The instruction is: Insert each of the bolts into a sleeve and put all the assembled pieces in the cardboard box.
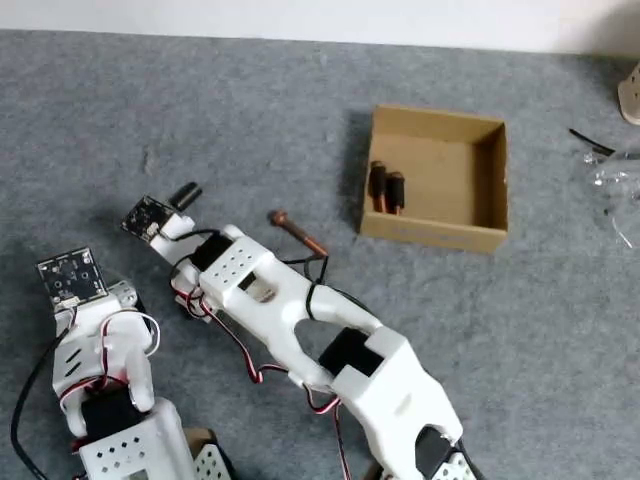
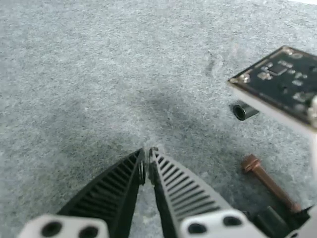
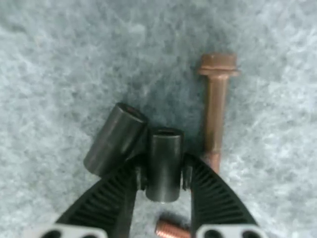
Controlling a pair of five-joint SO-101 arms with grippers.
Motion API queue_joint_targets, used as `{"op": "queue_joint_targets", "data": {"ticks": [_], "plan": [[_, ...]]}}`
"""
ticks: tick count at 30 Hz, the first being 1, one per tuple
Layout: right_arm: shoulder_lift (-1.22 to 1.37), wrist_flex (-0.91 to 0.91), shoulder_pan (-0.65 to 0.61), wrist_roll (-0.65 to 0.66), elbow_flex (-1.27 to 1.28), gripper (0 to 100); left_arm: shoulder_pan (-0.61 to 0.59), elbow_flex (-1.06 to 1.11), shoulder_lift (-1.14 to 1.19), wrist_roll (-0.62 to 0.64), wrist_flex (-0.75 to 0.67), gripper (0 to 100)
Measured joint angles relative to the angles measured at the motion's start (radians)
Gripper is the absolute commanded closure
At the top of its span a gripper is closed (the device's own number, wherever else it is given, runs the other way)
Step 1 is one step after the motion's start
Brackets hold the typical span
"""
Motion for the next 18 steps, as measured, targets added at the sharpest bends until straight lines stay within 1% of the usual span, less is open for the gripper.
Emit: {"op": "queue_joint_targets", "data": {"ticks": [2,5,6,9,14,18], "plan": [[0.0,0.0,0.002,0.0,0.0,90.6,0.0,0.0,0.0,0.0,0.0,97],[0.0,0.0,0.003,0.0,0.0,99.0,0.0,0.0,0.0,0.0,0.0,97],[0.0,-0.003,0.005,0.0,0.0,99.8,0.0,0.0,0.0,0.0,0.0,97],[0.003,-0.008,0.009,-0.014,0.0,99.4,0.0,0.0,0.0,0.0,0.0,97],[0.005,-0.009,0.048,-0.158,0.0,99.4,0.0,0.0,0.0,0.0,0.0,97],[-0.003,-0.002,0.064,-0.166,0.0,99.4,0.0,0.0,0.0,0.0,0.0,97]]}}
